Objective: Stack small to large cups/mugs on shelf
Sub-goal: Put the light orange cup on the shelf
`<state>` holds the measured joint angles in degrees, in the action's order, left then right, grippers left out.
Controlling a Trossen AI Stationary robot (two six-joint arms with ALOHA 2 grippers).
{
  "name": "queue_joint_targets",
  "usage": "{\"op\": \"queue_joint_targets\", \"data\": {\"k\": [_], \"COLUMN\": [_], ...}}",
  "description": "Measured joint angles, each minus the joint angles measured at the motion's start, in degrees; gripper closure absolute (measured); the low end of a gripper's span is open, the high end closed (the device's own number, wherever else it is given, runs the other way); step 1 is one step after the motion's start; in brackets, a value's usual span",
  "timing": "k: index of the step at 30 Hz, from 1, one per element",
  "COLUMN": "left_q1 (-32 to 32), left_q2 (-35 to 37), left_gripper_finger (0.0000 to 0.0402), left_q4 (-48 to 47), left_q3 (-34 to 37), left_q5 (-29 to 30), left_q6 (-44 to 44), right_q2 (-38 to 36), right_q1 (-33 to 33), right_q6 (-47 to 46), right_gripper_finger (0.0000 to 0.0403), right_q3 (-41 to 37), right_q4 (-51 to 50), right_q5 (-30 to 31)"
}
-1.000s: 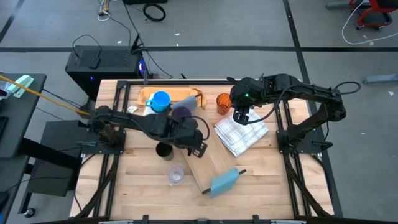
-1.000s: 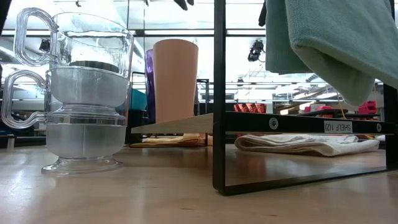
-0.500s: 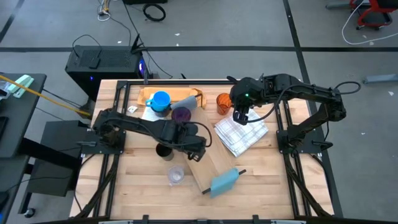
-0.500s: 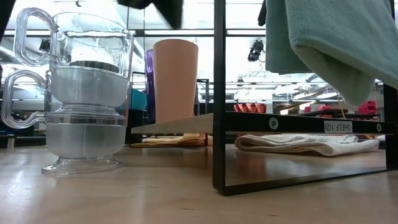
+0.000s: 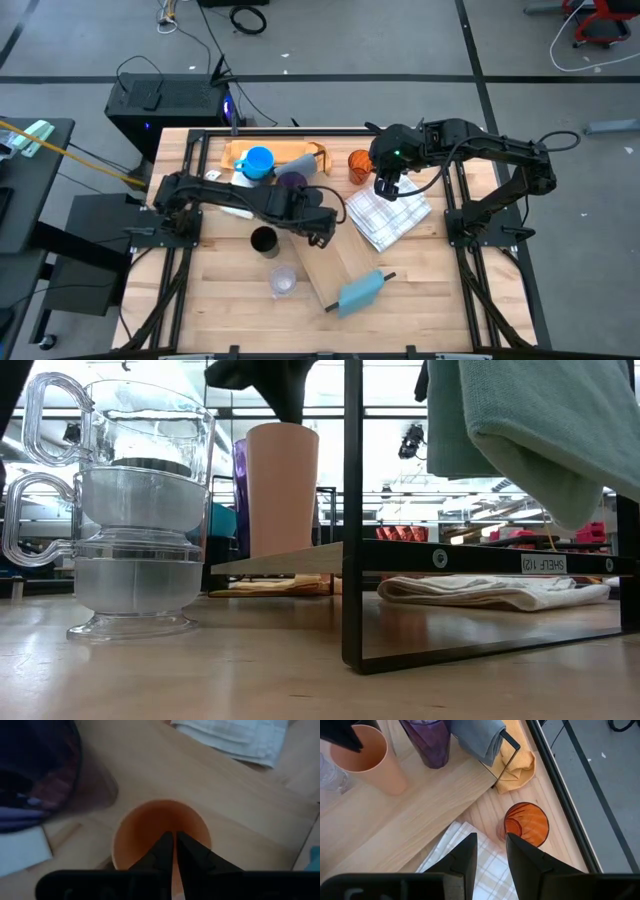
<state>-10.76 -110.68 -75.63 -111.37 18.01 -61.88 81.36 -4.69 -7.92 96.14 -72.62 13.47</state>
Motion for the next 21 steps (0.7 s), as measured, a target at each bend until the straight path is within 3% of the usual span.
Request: {"op": "queue_joint_targets", "data": {"k": [21], "left_q1": [1.3], "left_q2": [-3.6], "left_gripper_finger": [0.0378], "left_q4": [-0.9], "left_q3": [0.0], "left_q5": [-1.3], "left_q6": [3.5], "right_q2": [0.0], "right_q1": [0.0], "right_q6": [0.6], "right_gripper_finger": [0.0293], "right_q3": [0.0], "right_q4": [0.1], "right_q5": [0.0]}}
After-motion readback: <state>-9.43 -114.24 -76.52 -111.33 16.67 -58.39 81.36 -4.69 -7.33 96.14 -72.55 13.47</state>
